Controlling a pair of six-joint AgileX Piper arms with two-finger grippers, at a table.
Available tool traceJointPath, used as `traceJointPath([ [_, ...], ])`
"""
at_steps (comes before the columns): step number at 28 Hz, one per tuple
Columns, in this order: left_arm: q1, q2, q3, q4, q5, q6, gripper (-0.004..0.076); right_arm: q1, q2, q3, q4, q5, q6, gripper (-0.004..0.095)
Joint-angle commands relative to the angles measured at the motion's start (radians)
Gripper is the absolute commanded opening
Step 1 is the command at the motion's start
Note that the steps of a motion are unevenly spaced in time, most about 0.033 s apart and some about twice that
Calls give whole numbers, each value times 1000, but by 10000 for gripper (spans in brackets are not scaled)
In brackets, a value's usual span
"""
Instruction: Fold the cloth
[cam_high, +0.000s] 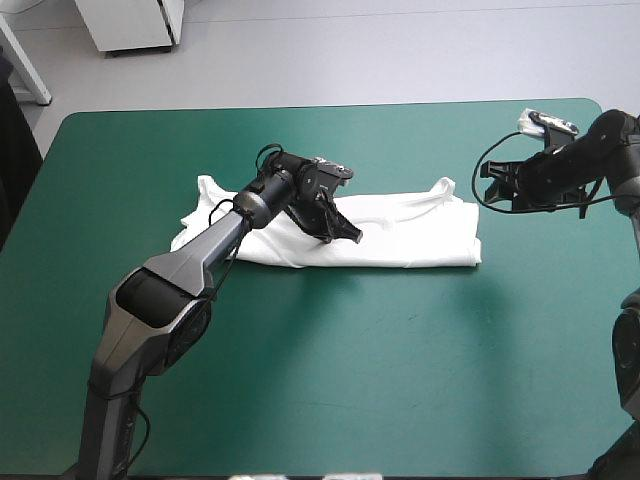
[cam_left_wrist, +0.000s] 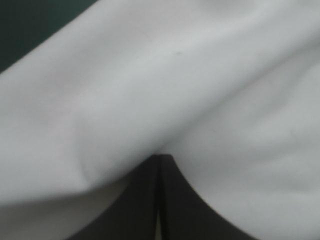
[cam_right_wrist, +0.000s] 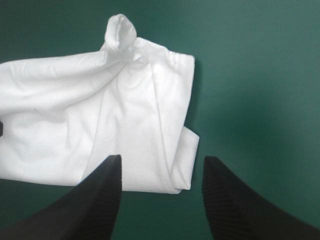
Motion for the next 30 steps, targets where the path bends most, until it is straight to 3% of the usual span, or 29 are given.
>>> traceJointPath([
  [1, -12, -40, -21, -42, -2, -3, -9, -8, -9, 6, 87, -14, -61, 613],
  [4, -12, -40, -21, -42, -2, -3, -9, -8, 50, 6, 83, 20, -61, 679],
  [15, -12, -39, -21, -40, -29, 9, -9, 15, 152, 88, 120, -24, -111, 671],
  [23, -12, -39, -21, -40, -29, 9, -9, 102, 188, 105, 131, -55, -129, 652],
  [25, -12, -39, -21, -40, -27, 9, -9, 131, 196, 105, 131, -72, -129, 610],
  [27, -12, -39, -21, -40, -22, 9, -9, 153, 200, 105, 125, -90, -101, 508],
  [30, -12, -39, -21, -38, -17, 9, -9, 161, 200, 105, 117, -104, -87, 233],
])
